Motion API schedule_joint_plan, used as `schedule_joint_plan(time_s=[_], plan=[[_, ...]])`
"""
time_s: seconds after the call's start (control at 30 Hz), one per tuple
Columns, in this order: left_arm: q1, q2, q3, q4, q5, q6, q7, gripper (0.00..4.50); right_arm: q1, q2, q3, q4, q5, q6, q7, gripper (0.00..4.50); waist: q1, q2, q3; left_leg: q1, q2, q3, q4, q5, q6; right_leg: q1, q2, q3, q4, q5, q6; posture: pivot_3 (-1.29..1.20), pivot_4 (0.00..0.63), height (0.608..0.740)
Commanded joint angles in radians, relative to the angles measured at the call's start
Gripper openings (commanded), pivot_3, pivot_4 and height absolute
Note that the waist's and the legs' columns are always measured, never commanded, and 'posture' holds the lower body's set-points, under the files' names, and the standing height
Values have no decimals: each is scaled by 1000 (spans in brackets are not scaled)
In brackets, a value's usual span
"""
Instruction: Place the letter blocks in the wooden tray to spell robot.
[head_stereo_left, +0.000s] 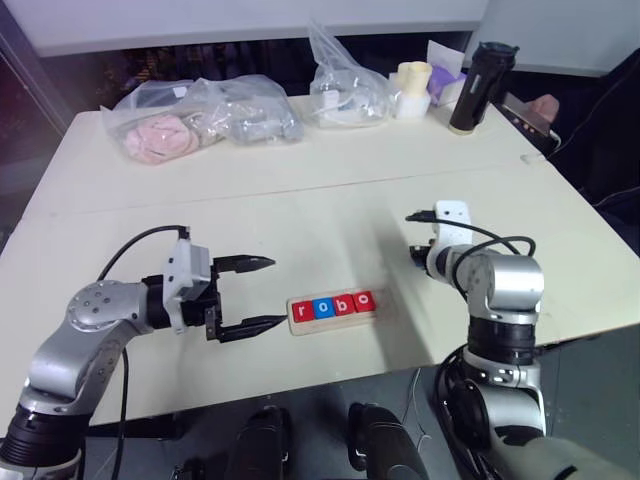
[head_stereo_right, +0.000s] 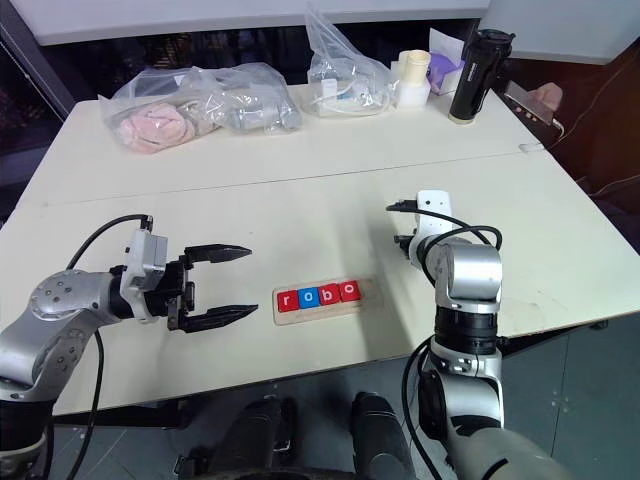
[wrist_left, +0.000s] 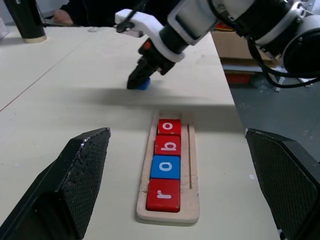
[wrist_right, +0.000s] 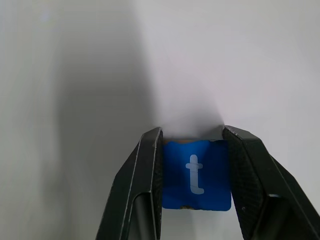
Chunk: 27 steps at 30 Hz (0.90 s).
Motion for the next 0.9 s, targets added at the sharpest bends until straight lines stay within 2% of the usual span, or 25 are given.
schedule_joint_plan(time_s=[0.03, 0.3, 0.7, 0.8, 0.9], plan=[[-7, -3, 5, -18, 3, -16, 1, 4500, 48, -53, 28, -138, 43, 88, 34, 1161, 0, 0, 0, 0, 0, 0, 0, 0, 0, 0, 0, 0, 0, 0, 0, 0, 150, 740], [-19, -14, -8, -4, 8, -21, -4, 4500, 206, -152, 87, -347, 164, 116, 107, 1161, -2, 0, 0, -1, 0, 0, 0, 0, 0, -1, -1, 0, -1, 0, 0, 0, 150, 740], [-22, -21, -12, -1, 16, -25, -6, 4500, 291, -154, 96, -404, 230, 116, 65, 1161, -2, 0, 0, -1, 0, -1, -1, -1, -1, -1, -1, 0, -3, 0, 0, 0, 150, 740], [-13, -22, -10, -8, 15, -23, -5, 4500, 285, -169, 93, -419, 246, 116, 67, 2592, -2, 0, 0, -1, 1, -1, -2, -1, -1, -1, -1, 0, -4, 0, 0, 0, 150, 740], [-11, -22, -10, -10, 16, -23, -3, 4500, 254, -247, 118, -431, 270, 116, 106, 4146, -2, 0, 0, -2, 0, -1, -2, -2, -3, -2, -2, 0, -4, 0, 0, 0, 150, 740]])
